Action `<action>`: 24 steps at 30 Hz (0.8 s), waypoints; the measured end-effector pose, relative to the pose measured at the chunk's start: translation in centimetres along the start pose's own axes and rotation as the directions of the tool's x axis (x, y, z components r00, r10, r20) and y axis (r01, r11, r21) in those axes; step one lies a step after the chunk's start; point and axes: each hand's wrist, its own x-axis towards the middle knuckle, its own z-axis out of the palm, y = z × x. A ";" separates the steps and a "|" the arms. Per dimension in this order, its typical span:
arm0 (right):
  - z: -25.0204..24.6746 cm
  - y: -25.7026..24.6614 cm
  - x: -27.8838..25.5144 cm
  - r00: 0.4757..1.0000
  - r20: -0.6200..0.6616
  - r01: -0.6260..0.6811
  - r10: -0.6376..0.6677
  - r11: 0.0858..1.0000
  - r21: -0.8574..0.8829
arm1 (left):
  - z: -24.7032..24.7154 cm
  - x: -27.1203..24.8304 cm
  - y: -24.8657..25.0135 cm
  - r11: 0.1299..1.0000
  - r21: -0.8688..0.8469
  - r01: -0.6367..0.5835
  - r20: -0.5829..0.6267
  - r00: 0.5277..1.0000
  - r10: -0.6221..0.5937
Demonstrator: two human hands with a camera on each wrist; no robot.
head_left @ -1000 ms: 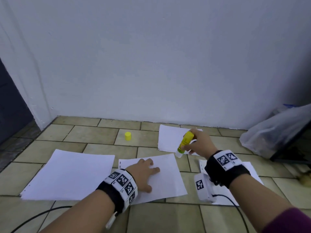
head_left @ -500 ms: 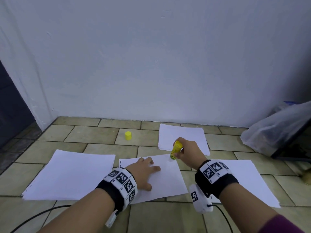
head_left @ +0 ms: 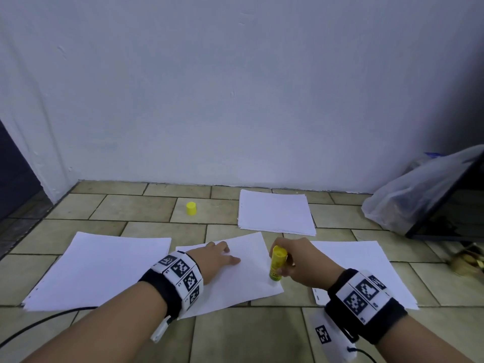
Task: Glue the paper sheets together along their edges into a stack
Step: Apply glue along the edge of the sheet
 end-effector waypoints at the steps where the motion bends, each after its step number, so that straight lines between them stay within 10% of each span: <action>1: -0.2 -0.1 0.0 1.000 0.018 -0.003 0.003 1.000 -0.017 | -0.2 -0.1 0.1 1.000 0.028 0.000 0.016 1.000 0.000; 13: -2.3 -0.8 1.6 0.941 -0.279 -0.054 0.190 0.901 0.431 | 1.3 -1.2 0.6 0.999 -0.053 -0.013 -0.048 0.999 0.011; 24: -0.3 -1.7 5.6 0.929 -0.299 -0.066 0.218 0.893 0.445 | 0.9 -1.0 -0.3 0.996 0.001 0.087 -0.120 0.989 -0.087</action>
